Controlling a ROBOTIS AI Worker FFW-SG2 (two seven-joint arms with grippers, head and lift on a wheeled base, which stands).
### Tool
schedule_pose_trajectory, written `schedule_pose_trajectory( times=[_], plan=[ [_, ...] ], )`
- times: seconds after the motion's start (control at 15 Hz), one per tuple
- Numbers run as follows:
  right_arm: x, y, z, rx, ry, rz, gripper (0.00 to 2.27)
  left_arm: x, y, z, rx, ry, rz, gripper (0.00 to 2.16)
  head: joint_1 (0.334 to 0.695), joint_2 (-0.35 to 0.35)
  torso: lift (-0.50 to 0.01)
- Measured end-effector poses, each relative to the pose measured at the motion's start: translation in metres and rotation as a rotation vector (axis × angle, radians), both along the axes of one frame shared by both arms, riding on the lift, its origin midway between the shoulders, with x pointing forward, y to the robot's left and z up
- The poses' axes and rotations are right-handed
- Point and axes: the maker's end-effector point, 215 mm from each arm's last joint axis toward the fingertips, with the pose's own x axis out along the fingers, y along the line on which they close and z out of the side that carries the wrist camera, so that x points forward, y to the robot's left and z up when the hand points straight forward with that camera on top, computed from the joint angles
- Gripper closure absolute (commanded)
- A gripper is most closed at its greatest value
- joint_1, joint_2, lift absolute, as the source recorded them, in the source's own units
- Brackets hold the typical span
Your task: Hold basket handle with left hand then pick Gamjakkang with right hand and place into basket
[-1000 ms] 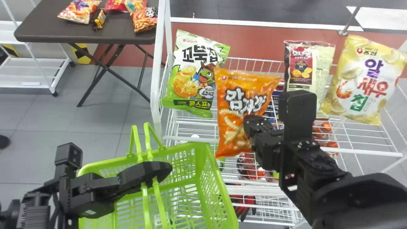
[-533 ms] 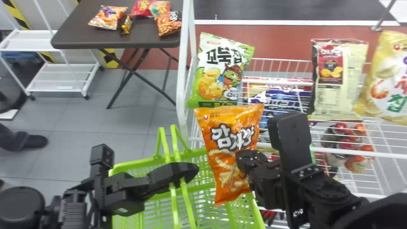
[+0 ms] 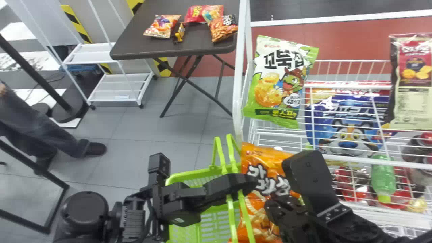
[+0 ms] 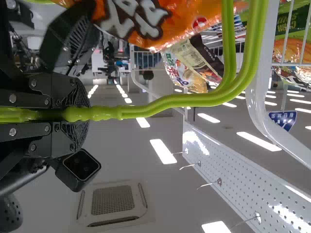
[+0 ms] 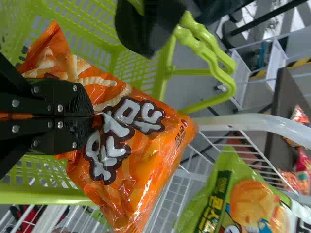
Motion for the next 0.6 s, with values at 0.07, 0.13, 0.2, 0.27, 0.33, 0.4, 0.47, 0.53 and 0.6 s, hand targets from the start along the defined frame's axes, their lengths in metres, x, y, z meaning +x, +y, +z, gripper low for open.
schedule_pose_trajectory(
  times=[0.07,0.13,0.2,0.27,0.33,0.4,0.47,0.53,0.6],
  plan=[
    [0.001,-0.002,0.000,-0.006,-0.004,0.001,0.02,0.000,0.000,0.000,0.000,0.000,0.000,2.14,0.695,0.251,-0.017],
    [0.005,-0.004,0.004,-0.003,-0.023,-0.003,0.05,0.000,0.000,0.000,0.000,0.001,0.000,2.14,0.695,0.247,-0.017],
    [0.014,-0.008,0.013,0.006,-0.060,-0.015,0.05,0.000,0.000,0.000,0.000,0.001,0.000,2.14,0.695,0.240,-0.017],
    [0.027,-0.015,0.024,0.014,-0.115,-0.038,0.05,0.000,0.000,0.000,0.000,0.001,0.000,2.14,0.695,0.217,-0.017],
    [0.040,-0.024,0.034,0.011,-0.170,-0.068,0.05,-0.001,0.000,-0.001,0.000,0.002,0.000,2.14,0.695,0.197,-0.017],
    [0.055,-0.038,0.044,0.005,-0.227,-0.107,0.05,-0.001,0.000,-0.001,-0.001,0.002,0.000,2.14,0.695,0.173,-0.017],
    [0.070,-0.053,0.052,0.003,-0.277,-0.144,0.05,-0.001,0.000,-0.001,-0.002,0.003,0.000,2.14,0.695,0.152,-0.017],
    [0.082,-0.068,0.058,0.006,-0.321,-0.176,0.05,-0.001,0.000,-0.001,-0.003,0.003,0.001,2.14,0.695,0.127,-0.017],
    [0.096,-0.087,0.067,0.010,-0.382,-0.218,0.06,-0.002,0.001,-0.001,-0.004,0.004,0.001,2.14,0.695,0.105,-0.017]
  ],
)
